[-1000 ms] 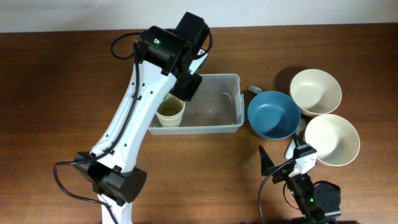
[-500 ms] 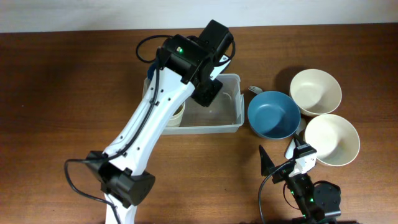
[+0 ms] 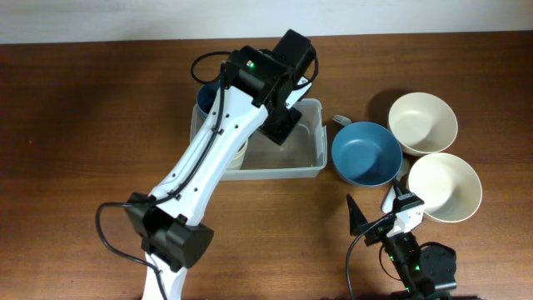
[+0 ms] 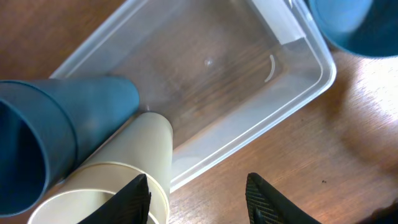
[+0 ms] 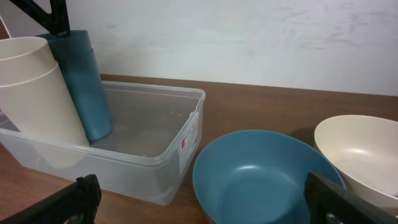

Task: Pack container
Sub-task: 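Open the left gripper and withdraw it to the left side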

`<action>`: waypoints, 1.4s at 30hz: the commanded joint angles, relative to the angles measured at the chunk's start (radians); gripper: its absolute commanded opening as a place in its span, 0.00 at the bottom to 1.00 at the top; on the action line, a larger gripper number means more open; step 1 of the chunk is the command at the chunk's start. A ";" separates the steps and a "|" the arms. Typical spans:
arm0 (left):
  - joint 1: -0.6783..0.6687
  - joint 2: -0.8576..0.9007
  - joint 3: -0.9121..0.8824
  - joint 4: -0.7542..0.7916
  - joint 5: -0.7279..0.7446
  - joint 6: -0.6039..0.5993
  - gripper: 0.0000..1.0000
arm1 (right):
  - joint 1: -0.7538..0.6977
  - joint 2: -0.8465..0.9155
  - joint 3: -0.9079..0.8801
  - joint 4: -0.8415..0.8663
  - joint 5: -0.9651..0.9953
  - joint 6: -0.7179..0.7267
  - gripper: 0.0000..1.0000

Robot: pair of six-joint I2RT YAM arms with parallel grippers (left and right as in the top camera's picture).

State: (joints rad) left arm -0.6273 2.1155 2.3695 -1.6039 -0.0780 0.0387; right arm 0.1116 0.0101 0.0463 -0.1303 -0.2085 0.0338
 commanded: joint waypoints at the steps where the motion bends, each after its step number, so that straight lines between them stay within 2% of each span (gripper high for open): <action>1: 0.003 0.029 0.002 -0.010 0.010 0.000 0.51 | 0.007 -0.006 -0.009 0.000 0.003 0.008 0.99; 19: 0.041 0.029 0.000 -0.057 0.011 0.000 0.52 | 0.007 -0.006 -0.009 0.000 0.002 0.008 0.99; 33: 0.045 0.027 0.010 0.018 0.049 -0.001 0.55 | 0.007 -0.007 -0.009 0.000 0.003 0.008 0.99; 38: 0.084 -0.033 0.046 0.015 0.045 -0.046 0.55 | 0.007 -0.006 -0.009 0.000 0.003 0.008 0.99; 42: 0.147 -0.148 0.058 0.031 0.045 -0.047 0.55 | 0.007 -0.006 -0.009 0.000 0.003 0.008 0.99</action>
State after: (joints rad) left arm -0.5388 2.1139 2.3848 -1.5845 -0.0399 0.0109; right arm 0.1116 0.0101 0.0463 -0.1303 -0.2085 0.0334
